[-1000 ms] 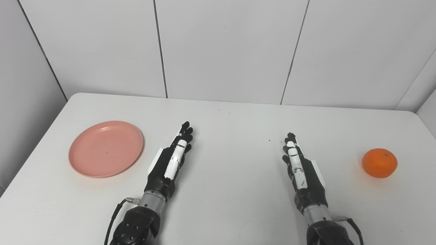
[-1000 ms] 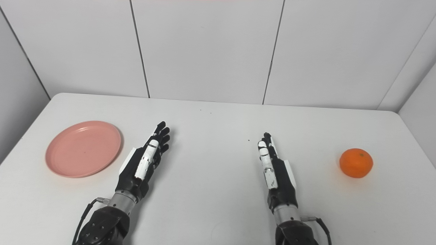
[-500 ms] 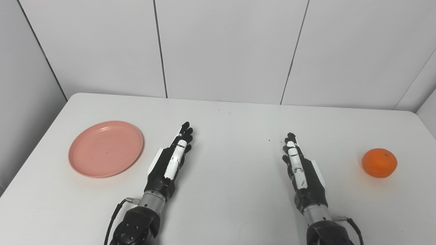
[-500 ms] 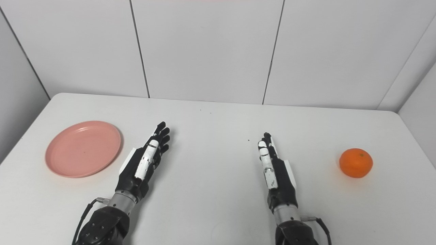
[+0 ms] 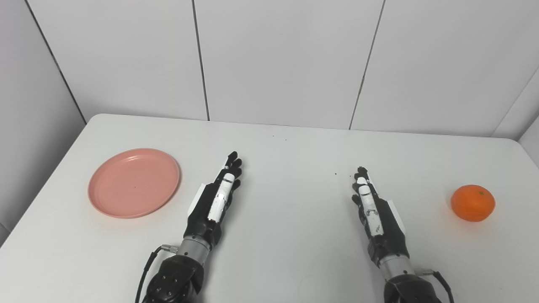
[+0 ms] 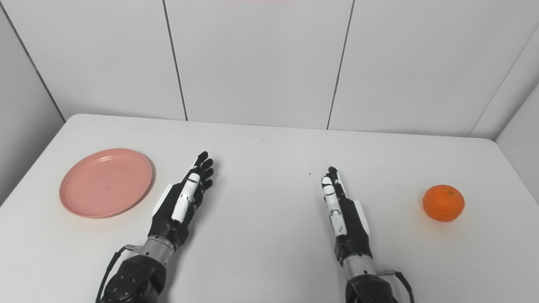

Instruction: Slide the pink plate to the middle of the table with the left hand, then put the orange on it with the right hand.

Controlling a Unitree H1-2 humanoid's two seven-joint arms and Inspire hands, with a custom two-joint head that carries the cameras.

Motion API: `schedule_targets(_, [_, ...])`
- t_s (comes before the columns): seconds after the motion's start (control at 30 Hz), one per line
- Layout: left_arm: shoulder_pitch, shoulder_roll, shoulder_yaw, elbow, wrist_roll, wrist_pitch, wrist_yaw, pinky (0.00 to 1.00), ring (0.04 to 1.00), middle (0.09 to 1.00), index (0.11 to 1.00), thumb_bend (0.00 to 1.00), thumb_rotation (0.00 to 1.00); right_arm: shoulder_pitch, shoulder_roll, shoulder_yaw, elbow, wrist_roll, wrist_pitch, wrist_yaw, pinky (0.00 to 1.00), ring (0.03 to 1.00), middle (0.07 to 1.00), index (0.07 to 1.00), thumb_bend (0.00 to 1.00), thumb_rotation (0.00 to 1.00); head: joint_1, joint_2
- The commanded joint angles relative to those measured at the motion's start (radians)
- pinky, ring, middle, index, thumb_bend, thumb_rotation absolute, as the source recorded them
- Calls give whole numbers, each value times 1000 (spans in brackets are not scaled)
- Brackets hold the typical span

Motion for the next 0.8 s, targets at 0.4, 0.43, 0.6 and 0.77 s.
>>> schedule_targets(0.4, [-18, -84, -52, 61, 87, -85, 53, 978, 990, 1000, 976, 341, 1000, 5, -97, -31, 29, 92, -114, 113, 1000, 1000, 1000, 1000, 249, 1000, 154, -74])
schedule_targets(0.43, [-18, -87, -51, 63, 88, -85, 54, 972, 988, 1000, 976, 337, 1000, 5, -98, -31, 31, 94, -117, 115, 1000, 1000, 1000, 1000, 247, 1000, 158, -76])
schedule_targets(0.6, [-20, -87, -51, 64, 92, -75, 55, 967, 986, 1000, 982, 337, 1000, 5, -98, -29, 35, 91, -122, 119, 1000, 1000, 1000, 1000, 247, 1000, 161, -82])
schedule_targets(0.77, [-20, -81, -54, 61, 96, -80, 55, 970, 984, 999, 980, 323, 1000, 5, -95, -26, 28, 82, -111, 119, 1000, 1000, 1000, 1000, 248, 1000, 166, -83])
